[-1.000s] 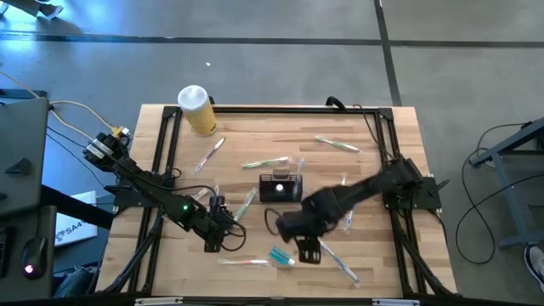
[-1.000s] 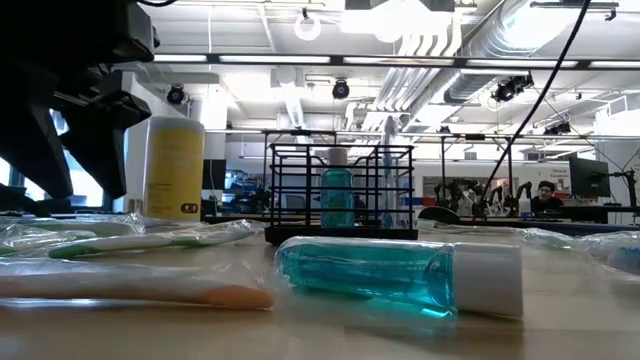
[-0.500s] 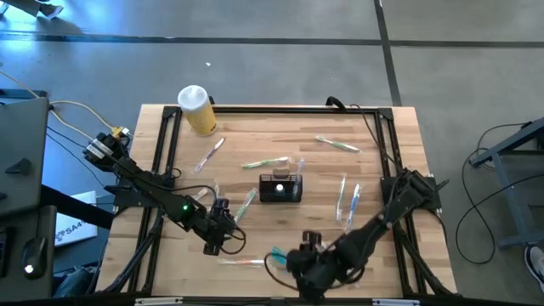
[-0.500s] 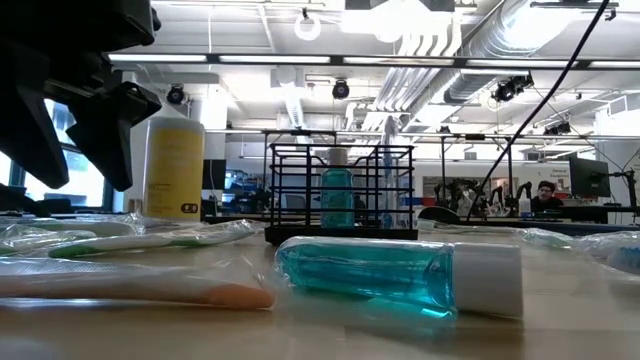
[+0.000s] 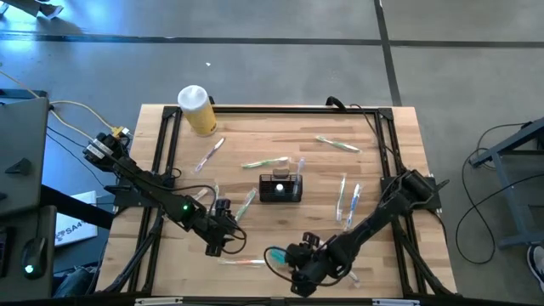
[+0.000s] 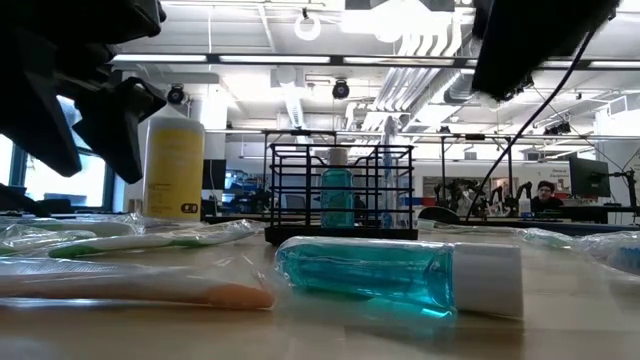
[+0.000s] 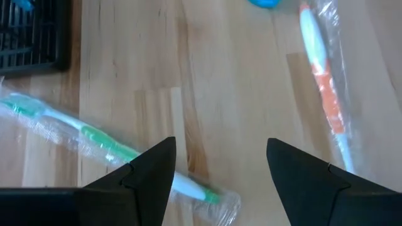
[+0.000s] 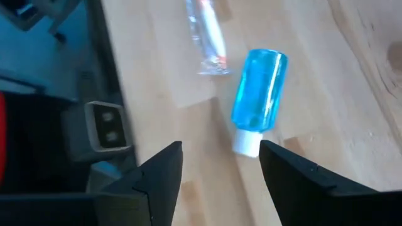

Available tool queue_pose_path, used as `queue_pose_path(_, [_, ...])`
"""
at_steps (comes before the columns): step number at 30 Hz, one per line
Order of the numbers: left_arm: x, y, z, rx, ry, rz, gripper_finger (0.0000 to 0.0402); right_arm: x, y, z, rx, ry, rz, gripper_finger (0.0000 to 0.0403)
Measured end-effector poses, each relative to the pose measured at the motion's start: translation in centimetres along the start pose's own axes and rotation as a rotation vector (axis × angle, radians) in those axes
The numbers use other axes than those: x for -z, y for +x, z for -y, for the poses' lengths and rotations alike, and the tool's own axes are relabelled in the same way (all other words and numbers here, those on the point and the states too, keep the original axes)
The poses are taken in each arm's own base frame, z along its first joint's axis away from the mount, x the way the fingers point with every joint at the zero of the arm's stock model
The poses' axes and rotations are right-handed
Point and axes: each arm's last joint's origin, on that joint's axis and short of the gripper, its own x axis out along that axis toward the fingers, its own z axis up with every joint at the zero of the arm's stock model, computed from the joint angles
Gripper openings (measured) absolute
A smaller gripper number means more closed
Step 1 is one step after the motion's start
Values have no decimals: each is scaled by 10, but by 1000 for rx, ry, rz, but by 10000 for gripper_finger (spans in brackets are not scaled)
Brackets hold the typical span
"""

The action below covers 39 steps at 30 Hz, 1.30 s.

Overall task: Pick & Place toothbrushing station
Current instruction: Put the mouthwash into the wire organizer

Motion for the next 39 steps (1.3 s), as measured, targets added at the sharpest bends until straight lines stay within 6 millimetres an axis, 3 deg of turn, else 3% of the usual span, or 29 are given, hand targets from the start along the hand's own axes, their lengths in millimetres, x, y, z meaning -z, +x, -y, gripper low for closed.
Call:
queue_pose_path(8, [0,-2,9,33,-3,36,241,10,15,11,46,5,81,178])
queue_pose_path(15, [2,-7,22,58,24,75,241,9,23,6,-85,9,173,159])
queue_pose_path(26, [1,-7,24,48,56,96,241,13,31,17,-56,24,158,211])
queue_pose_path(39, [11,14,27,11,103,31,241,-4,36,31,-2,-17,187,195])
